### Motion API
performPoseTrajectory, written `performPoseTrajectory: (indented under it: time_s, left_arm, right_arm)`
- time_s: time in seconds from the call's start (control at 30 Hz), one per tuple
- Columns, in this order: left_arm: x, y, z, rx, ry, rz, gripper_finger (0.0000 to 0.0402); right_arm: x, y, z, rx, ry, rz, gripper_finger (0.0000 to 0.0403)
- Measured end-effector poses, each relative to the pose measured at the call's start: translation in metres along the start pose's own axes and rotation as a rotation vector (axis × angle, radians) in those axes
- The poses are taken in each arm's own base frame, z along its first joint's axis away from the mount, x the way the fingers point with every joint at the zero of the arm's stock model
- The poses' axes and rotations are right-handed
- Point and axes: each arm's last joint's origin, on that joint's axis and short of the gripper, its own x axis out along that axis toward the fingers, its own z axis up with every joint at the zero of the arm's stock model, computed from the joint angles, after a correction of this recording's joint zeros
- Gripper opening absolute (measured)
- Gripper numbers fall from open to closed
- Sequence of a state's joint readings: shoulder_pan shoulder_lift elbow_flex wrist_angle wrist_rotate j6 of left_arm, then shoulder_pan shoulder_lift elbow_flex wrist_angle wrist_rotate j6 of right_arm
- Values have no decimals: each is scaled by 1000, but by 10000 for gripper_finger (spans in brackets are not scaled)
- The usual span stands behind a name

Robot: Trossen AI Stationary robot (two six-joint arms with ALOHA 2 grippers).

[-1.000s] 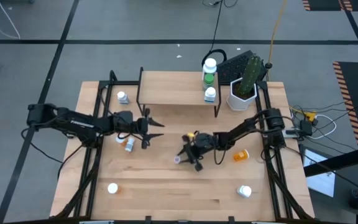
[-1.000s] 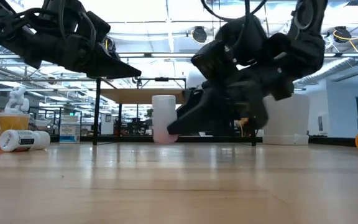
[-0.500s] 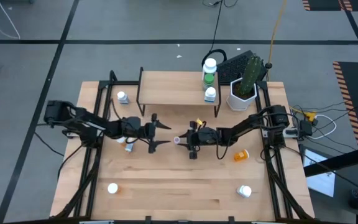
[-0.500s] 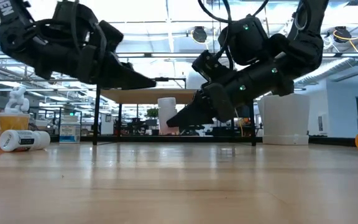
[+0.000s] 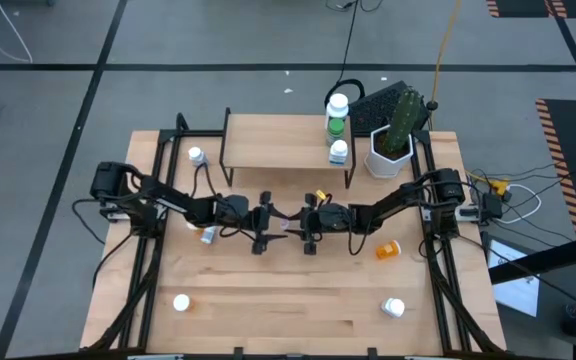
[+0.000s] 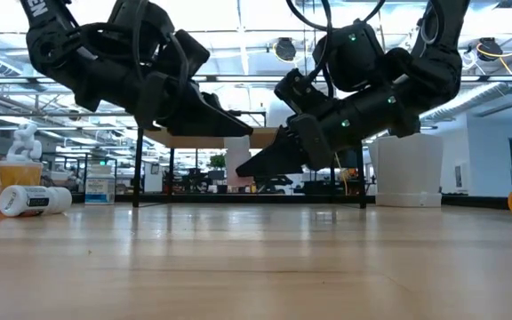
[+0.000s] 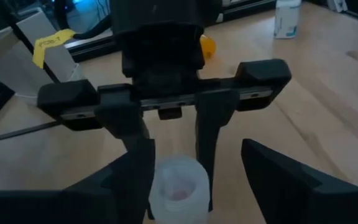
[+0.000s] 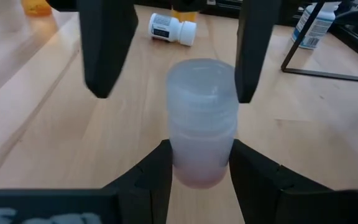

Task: Pick and place medicine bottles onto shelf by color
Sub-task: Put the transparent pill bottle on the shelf

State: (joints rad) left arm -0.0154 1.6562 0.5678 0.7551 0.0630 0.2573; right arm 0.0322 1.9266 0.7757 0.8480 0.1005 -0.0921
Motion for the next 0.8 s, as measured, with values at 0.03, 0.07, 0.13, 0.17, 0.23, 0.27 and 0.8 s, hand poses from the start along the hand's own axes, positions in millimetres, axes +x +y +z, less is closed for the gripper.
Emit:
performPoseTrajectory:
  time_s: [0.03,0.07,0.13,0.17,0.23,0.27,0.8]
  left_arm:
    - [0,0,0,0,1,4,230]
    - [0,0,0,0,1,5,223]
    - [0,0,0,0,1,9,207]
    - [0,1,0,0,3,17,198]
    - [0,1,0,-6,14,57,184]
    - [0,2,0,-12,18,77,178]
    - [0,-2,0,6,38,122,270]
  right_arm:
    - [0,0,0,0,0,0,135]
    - [0,0,0,-1,0,1,135]
    - [0,0,0,-1,-2,0,135]
    - [0,0,0,-1,-2,0,135]
    - [0,0,0,-2,-3,-1,135]
    - [0,0,0,-3,-3,-3,135]
    - [0,0,1,-11,-11,-2,135]
